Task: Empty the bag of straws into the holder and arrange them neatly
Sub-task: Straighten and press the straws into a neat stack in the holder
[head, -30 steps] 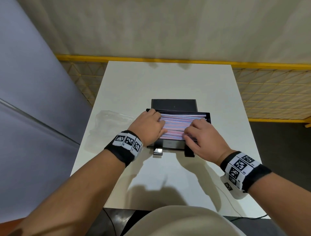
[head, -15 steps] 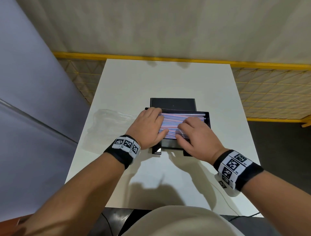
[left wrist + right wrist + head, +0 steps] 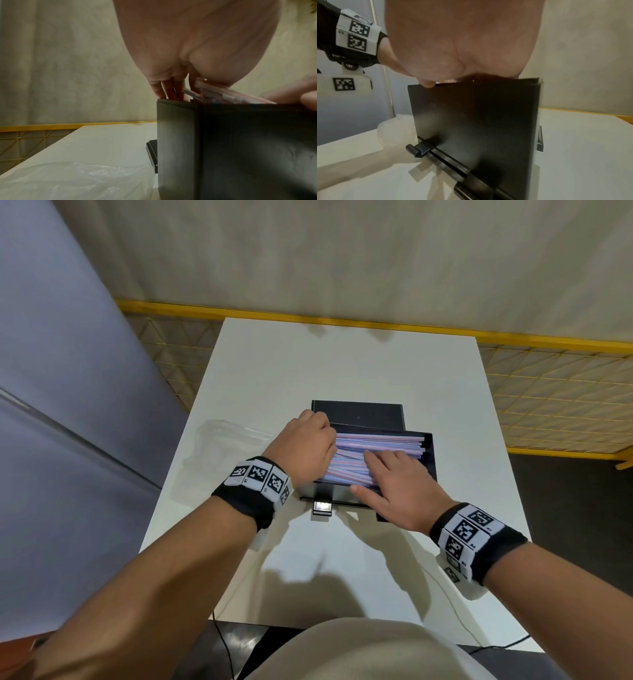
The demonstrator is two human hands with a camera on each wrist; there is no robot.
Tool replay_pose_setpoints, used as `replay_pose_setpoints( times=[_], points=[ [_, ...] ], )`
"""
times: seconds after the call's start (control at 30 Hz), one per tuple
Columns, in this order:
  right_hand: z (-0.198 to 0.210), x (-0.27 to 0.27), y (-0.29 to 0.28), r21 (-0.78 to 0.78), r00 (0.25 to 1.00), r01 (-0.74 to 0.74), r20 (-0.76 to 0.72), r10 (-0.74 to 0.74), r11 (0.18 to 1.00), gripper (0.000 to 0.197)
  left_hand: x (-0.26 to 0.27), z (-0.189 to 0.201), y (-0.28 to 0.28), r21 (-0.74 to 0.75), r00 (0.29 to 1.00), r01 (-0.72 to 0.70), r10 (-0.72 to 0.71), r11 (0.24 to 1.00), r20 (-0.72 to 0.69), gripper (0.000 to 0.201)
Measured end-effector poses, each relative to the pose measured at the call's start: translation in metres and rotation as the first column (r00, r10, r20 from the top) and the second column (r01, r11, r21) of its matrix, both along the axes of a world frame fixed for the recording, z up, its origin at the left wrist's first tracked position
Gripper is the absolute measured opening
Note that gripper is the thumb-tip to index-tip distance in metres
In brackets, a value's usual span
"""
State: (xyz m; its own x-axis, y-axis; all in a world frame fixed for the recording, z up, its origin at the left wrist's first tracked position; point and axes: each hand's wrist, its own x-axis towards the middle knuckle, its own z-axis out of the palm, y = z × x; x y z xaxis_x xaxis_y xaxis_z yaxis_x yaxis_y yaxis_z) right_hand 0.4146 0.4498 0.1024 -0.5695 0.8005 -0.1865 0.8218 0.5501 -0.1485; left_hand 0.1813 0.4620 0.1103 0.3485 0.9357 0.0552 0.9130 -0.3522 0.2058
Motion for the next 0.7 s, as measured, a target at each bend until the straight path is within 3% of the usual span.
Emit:
replay_pose_setpoints(
  times=[0.13,0.23,0.4,0.53,0.7],
  points=[
    [0.0,0.004,-0.002,0.053,1.0,0.011,0.016,-0.011,0.999,0.08,-0.014,0.012,0.002,0.089,0.997,-0.064,0.058,0.994,0.059,0.012],
    [0.002,0.008,-0.002,0.076,1.0,0.022,0.014,-0.023,0.997,0.073,-0.034,0.023,0.005,0.11,0.982,-0.136,0.119,0.985,0.147,0.016],
    [0.01,0.013,0.003,0.164,0.984,0.089,-0.169,-0.061,0.982,0.062,-0.052,0.029,0.008,0.086,0.95,-0.221,0.194,0.971,0.245,0.025],
    [0.014,0.013,0.009,0.19,0.94,0.178,-0.325,-0.11,0.966,0.053,-0.03,0.026,0.003,-0.024,0.974,-0.143,0.145,0.989,0.172,0.022],
    [0.011,0.009,0.014,0.082,0.979,0.108,-0.18,-0.092,0.991,0.047,0.001,0.02,0.0,-0.165,0.995,-0.104,0.101,0.981,-0.025,0.025]
  ],
)
